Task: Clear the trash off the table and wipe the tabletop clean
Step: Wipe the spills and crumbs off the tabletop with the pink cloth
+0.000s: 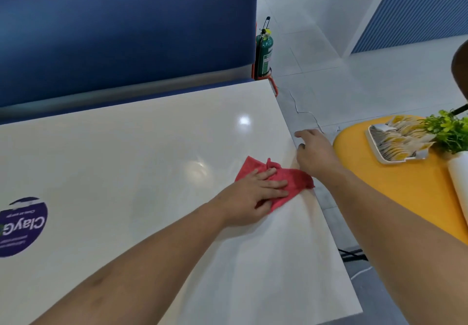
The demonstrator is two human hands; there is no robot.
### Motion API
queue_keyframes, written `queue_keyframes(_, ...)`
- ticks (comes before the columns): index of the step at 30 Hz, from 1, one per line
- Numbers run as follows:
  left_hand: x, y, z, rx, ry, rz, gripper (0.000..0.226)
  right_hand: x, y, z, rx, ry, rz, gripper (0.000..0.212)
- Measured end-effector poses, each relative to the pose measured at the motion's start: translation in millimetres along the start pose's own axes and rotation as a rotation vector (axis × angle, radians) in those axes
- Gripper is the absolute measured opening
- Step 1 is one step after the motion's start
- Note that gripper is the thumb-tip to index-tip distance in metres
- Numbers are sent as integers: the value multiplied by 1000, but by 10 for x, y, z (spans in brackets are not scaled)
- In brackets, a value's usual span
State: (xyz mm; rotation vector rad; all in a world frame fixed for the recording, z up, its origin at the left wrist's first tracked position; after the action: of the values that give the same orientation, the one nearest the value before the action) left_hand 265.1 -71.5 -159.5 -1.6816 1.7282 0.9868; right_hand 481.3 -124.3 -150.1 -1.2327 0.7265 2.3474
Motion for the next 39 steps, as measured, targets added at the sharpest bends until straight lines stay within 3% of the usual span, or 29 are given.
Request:
queue_keyframes(6, 76, 668, 204, -241, -167, -63, 49, 507, 471, 310, -126, 282, 17, 55)
queue_keyframes(12, -170, 1250, 697, -708, -131, -192, 54, 749, 524, 620, -125, 217, -13, 53)
queue_keyframes(16, -55, 1493, 635, -953, -166, -251, 57, 772, 543, 643, -57, 200, -34, 52)
queue_keyframes(18, 46, 1398, 475, -929, -213, -193, 58, 749, 540, 614, -38, 187, -39, 52)
queue_keyframes(23, 125, 602, 209, -606, -214, -53, 56, 599, 427, 526, 5, 111, -91, 51)
queue_keyframes(26, -18, 178, 249, -572, -177, -29, 54, 512, 354, 483, 2, 118, -90, 51)
queue_keyframes(30, -312, 219, 656, -723, -194, -71, 55, 403, 262, 456, -30, 135, -93, 51)
queue_keyframes(34, -449, 960, 1078, -907, -130, -180, 55, 378, 244, 460, -48, 166, -77, 53)
queue_keyframes(39, -327, 1786, 1064, -1021, -99, -250, 55, 553, 350, 739, -98, 186, -30, 57)
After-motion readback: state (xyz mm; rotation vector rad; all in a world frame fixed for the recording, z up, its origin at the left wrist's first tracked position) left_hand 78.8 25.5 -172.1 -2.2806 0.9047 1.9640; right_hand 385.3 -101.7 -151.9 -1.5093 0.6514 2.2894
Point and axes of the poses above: each hand's wrist, its own y-axis away from the middle knuckle, its own x-axis out of the palm, z = x × y, the point moved 2 cm from there along -y, towards the middle knuckle, and after that the axes turned 6 degrees about z, right-handed, at the moved point
